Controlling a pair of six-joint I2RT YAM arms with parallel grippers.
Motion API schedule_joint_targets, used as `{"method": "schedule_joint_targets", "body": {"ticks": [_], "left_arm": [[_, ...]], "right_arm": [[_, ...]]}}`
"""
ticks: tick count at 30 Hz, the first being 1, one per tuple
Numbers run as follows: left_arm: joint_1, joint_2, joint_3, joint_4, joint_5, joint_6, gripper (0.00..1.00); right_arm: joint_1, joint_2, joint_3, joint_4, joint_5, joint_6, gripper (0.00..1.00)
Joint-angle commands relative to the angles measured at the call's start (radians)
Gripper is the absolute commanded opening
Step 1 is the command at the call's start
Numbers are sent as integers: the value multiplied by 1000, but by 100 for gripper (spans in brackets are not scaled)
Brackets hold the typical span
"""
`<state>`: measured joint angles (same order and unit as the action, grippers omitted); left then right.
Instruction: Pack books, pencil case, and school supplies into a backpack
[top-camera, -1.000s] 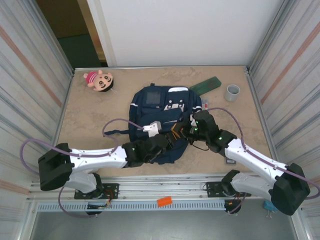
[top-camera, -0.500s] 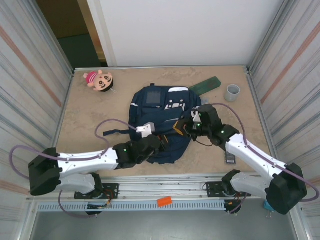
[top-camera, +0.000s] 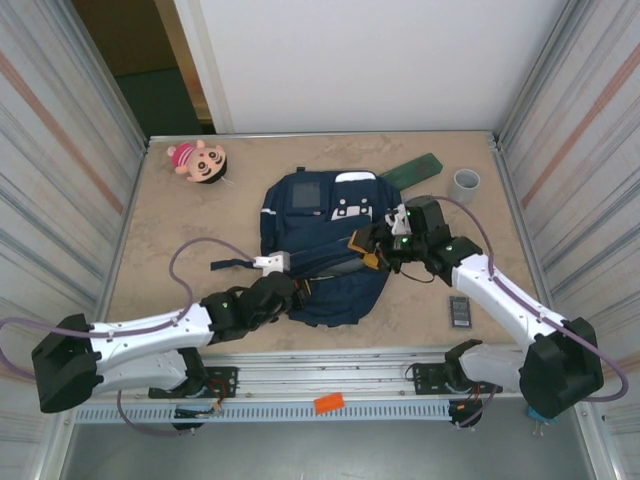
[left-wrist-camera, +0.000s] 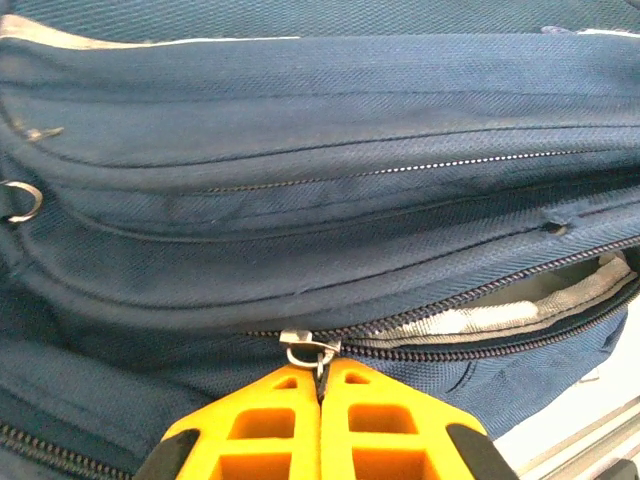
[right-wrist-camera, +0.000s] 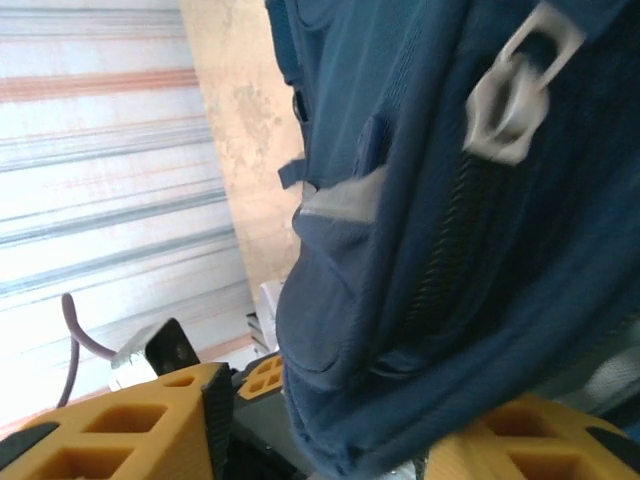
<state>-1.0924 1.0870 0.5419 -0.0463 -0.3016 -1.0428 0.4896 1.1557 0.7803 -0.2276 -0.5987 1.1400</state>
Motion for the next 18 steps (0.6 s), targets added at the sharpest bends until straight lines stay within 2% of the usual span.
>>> {"method": "schedule_joint_targets", "body": {"ticks": [1, 5, 10, 14, 16, 18], "left_arm": [[5, 48, 48, 68, 38, 70, 0], [4, 110, 63, 149, 68, 42, 0], [3, 165, 93, 172, 131, 52, 0], [0, 125, 81, 115, 101, 31, 0], [0, 81, 63, 54, 57, 20, 0], [6, 27, 33, -3, 17, 14, 0]], "right_arm": [[82, -37, -102, 163, 133, 167, 54], [163, -51, -169, 261, 251, 268, 56], [182, 23, -104, 232, 277, 206, 54], [130, 77, -65, 197, 238, 117, 21], [85, 76, -32, 127, 189, 44, 11], [33, 66, 20, 12, 124, -89, 6]]}}
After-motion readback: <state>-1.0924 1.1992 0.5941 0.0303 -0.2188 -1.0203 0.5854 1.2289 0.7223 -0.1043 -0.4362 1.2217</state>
